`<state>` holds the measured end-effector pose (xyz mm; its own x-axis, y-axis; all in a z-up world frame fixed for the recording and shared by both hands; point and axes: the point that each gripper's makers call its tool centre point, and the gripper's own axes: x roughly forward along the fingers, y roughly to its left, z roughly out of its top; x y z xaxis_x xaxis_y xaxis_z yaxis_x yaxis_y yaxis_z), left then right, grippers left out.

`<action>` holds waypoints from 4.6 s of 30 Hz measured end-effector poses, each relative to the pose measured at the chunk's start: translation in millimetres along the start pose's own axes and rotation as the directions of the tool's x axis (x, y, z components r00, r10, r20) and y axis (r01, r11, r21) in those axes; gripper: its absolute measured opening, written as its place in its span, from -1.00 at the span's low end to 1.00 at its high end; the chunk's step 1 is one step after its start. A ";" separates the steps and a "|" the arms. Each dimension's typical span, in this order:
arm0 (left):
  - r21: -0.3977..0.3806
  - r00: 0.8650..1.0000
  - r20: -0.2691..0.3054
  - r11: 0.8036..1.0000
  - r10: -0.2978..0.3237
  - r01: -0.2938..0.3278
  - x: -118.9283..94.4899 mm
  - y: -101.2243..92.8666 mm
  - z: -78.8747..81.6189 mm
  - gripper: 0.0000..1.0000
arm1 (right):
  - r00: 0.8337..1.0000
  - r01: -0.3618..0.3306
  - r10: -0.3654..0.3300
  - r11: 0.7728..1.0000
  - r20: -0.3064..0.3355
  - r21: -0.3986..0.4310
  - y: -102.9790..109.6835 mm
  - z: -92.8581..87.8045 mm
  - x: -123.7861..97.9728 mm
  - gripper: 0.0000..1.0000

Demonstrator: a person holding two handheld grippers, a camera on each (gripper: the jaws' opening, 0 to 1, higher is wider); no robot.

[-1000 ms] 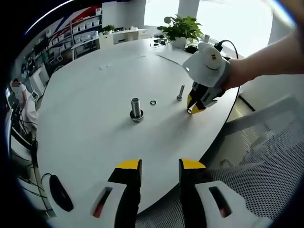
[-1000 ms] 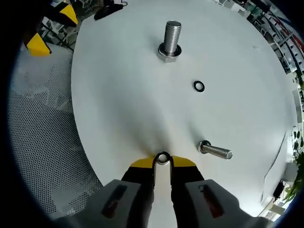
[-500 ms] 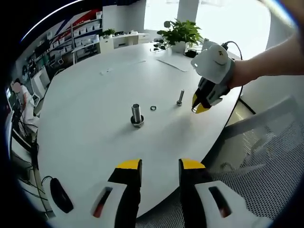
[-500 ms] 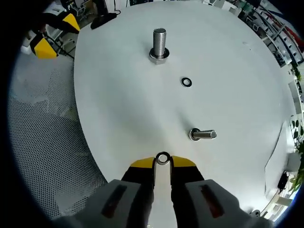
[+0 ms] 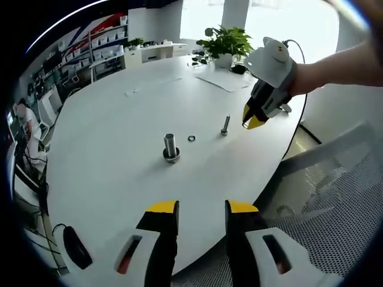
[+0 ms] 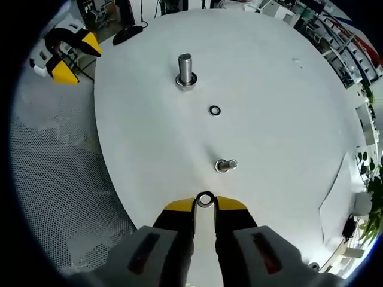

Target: Place the washer onto the threaded stud by aligning its center hole with the stud, sliding it down to the base, and recovering from edge contact or off-axis alignment until the washer reaches the visible bottom stop.

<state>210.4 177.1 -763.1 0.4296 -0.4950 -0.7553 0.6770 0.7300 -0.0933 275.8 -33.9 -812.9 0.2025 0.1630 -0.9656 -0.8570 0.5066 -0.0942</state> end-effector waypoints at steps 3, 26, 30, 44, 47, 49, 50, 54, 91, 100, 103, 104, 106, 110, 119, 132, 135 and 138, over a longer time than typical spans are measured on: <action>0.001 1.000 -0.001 1.000 -0.004 0.004 -0.4 -1.4 -0.4 -0.42 | 1.000 0.007 -0.007 1.000 0.005 0.000 -4.9 1.9 -4.7 -0.75; 0.002 1.000 0.004 1.000 -0.017 0.017 -0.5 -4.1 1.4 -0.42 | 0.999 0.027 -0.025 0.998 0.037 -0.057 -23.3 38.5 2.6 -0.74; -0.003 1.000 0.005 1.000 -0.018 0.018 -0.4 -4.1 1.5 -0.42 | 1.000 0.023 -0.021 0.997 0.022 -0.067 -22.6 37.5 6.3 -0.74; -0.008 1.000 -0.001 1.000 -0.022 0.022 0.7 -4.9 -0.2 -0.42 | 1.000 -0.001 0.001 0.998 -0.003 -0.059 -25.4 31.5 23.6 -0.74; -0.011 1.000 -0.007 1.000 -0.023 0.023 1.1 -5.0 -2.0 -0.42 | 1.000 -0.011 0.010 0.999 -0.011 -0.050 -21.9 28.7 32.7 -0.74; -0.012 1.000 -0.009 1.000 -0.025 0.025 1.7 -5.4 -2.4 -0.42 | 1.000 -0.013 0.012 0.999 -0.013 -0.046 -20.5 26.4 38.5 -0.74; -0.010 1.000 -0.010 1.000 -0.024 0.024 1.9 -5.3 -2.5 -0.42 | 1.000 -0.016 0.015 0.999 -0.016 -0.034 -19.8 24.8 41.0 -0.73; -0.015 1.000 -0.010 1.000 -0.022 0.022 1.9 -4.8 -2.9 -0.42 | 1.000 -0.023 0.023 1.000 -0.021 -0.013 -18.6 20.6 48.0 -0.73; 0.004 1.000 0.008 1.000 -0.024 0.024 0.8 -7.4 2.6 -0.43 | 0.993 0.054 -0.064 0.993 0.097 0.109 -4.0 19.1 -3.2 -0.43; 0.011 1.000 0.015 1.000 -0.020 0.020 -0.3 -6.1 4.2 -0.43 | 0.989 0.064 -0.078 0.991 0.125 0.115 -2.0 27.8 -15.2 -0.42; 0.012 1.000 0.018 1.000 -0.017 0.017 -0.6 -5.8 5.1 -0.43 | 0.987 0.064 -0.079 0.992 0.138 0.108 -2.6 35.6 -16.0 -0.42; 0.012 1.000 0.018 1.000 -0.017 0.016 -0.6 -5.6 5.3 -0.43 | 0.987 0.064 -0.079 0.992 0.142 0.106 -2.5 38.1 -16.8 -0.42; 0.014 1.000 0.021 1.000 -0.016 0.015 -0.8 -5.5 5.9 -0.43 | 0.986 0.062 -0.077 0.993 0.147 0.103 -2.5 42.9 -17.2 -0.42; 0.018 1.000 0.020 1.000 -0.015 0.015 -1.2 -5.7 6.0 -0.43 | 0.985 0.062 -0.074 0.995 0.158 0.082 -3.9 54.9 -16.6 -0.41; 0.014 1.000 0.020 1.000 -0.015 0.015 -0.7 -5.7 5.8 -0.43 | 0.984 0.061 -0.066 0.997 0.163 0.037 -10.5 72.4 -13.3 -0.41; 0.004 1.000 0.017 1.000 0.001 -0.001 -1.6 -0.9 4.3 -0.44 | 0.988 0.035 -0.029 0.999 0.151 -0.036 -16.0 96.1 4.5 -0.41; 0.001 1.000 0.020 1.000 0.005 -0.005 -1.8 0.2 5.3 -0.44 | 0.988 0.005 0.003 0.999 0.153 -0.046 -13.3 103.9 9.5 -0.45; 0.001 1.000 0.021 1.000 0.005 -0.005 -1.7 0.4 5.4 -0.44 | 0.991 0.000 0.011 0.997 0.135 -0.075 -13.9 107.0 16.5 -0.45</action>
<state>213.1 175.7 -758.4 0.4455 -0.5013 -0.7417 0.6756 0.7319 -0.0889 341.8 52.4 -801.6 0.2556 0.2813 -0.9250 -0.8904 0.4413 -0.1118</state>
